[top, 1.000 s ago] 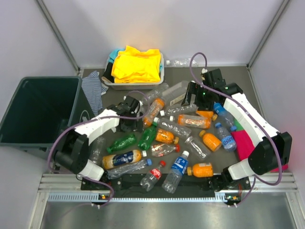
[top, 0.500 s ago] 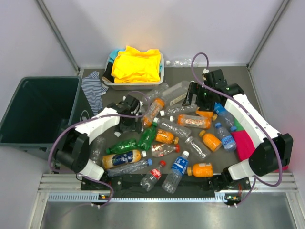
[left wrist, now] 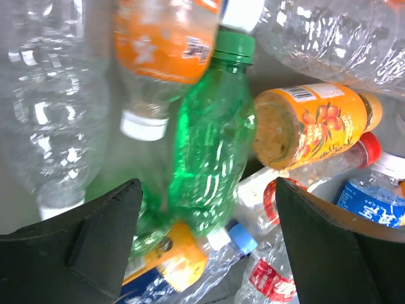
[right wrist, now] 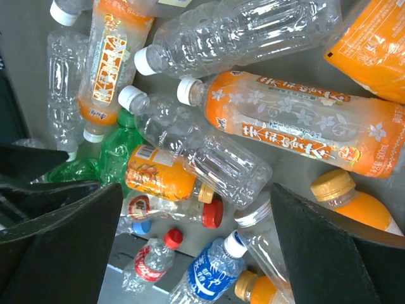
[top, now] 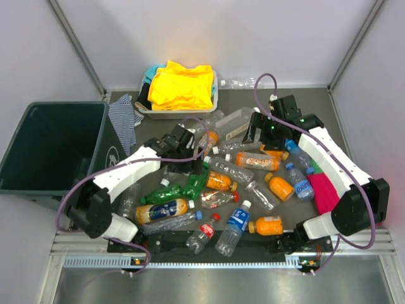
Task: Put the plastic bottles in the bin
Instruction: Pick up the plastic bottle at the center of the board.
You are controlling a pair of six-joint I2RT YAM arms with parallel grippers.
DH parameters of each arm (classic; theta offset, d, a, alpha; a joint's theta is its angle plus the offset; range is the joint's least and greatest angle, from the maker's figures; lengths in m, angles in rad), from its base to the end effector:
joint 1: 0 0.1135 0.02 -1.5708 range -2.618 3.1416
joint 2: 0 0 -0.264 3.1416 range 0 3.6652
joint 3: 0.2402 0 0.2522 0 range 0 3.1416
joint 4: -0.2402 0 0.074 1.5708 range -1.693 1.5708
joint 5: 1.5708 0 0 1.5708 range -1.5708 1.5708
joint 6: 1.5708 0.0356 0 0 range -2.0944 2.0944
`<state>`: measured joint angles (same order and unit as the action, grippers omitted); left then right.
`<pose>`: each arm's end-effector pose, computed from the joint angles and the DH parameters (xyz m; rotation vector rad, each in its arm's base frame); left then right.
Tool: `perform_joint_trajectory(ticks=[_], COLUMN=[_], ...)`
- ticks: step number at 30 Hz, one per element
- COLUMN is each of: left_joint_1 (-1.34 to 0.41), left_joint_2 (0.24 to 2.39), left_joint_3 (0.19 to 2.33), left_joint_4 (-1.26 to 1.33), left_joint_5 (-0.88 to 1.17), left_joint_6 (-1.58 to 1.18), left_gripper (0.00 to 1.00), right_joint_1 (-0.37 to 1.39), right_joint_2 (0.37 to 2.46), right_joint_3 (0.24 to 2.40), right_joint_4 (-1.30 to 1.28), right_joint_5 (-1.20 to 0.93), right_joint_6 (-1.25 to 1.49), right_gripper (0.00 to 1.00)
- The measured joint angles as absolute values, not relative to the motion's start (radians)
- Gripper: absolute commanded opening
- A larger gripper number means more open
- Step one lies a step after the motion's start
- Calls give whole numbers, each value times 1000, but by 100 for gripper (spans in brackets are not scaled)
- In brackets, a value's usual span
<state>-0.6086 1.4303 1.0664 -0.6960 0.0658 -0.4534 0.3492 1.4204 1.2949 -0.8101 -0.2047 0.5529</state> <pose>0.2340 -0.1659 0.2482 0.2325 2.6909 -0.4338 0.2753 0.1079 0.3158 0.1764 2.5855 0.6106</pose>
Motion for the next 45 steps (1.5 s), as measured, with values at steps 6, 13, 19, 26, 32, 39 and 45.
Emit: perform_joint_trajectory(ticks=[6, 13, 19, 26, 32, 39, 45], left_joint_1=[-645, -677, -704, -719, -712, -619, -403], left_joint_2=[1550, 1629, 1652, 1652, 1631, 1628, 1700], left_joint_3=[1056, 1036, 1038, 1097, 1326, 1710, 2180], left_joint_4=[-652, -614, -601, -706, -868, -984, -1127], left_joint_5=[47, 35, 11, -83, -231, -355, -448], left_joint_6=[-480, -501, -516, -525, -521, -458, -363], left_gripper=[76, 66, 40, 22, 22, 22, 26], right_joint_1=[345, 337, 329, 324, 324, 317, 316], right_joint_2=[1393, 1344, 1315, 1298, 1282, 1276, 1275], right_joint_3=[1282, 1256, 1224, 1215, 1215, 1216, 1216], right_joint_4=[-815, -815, -817, -827, -828, -830, -830], right_joint_5=[-205, -204, -204, -204, -204, -204, -205], right_joint_6=[554, 554, 554, 554, 554, 553, 553], right_gripper=[99, 99, 99, 99, 99, 99, 99])
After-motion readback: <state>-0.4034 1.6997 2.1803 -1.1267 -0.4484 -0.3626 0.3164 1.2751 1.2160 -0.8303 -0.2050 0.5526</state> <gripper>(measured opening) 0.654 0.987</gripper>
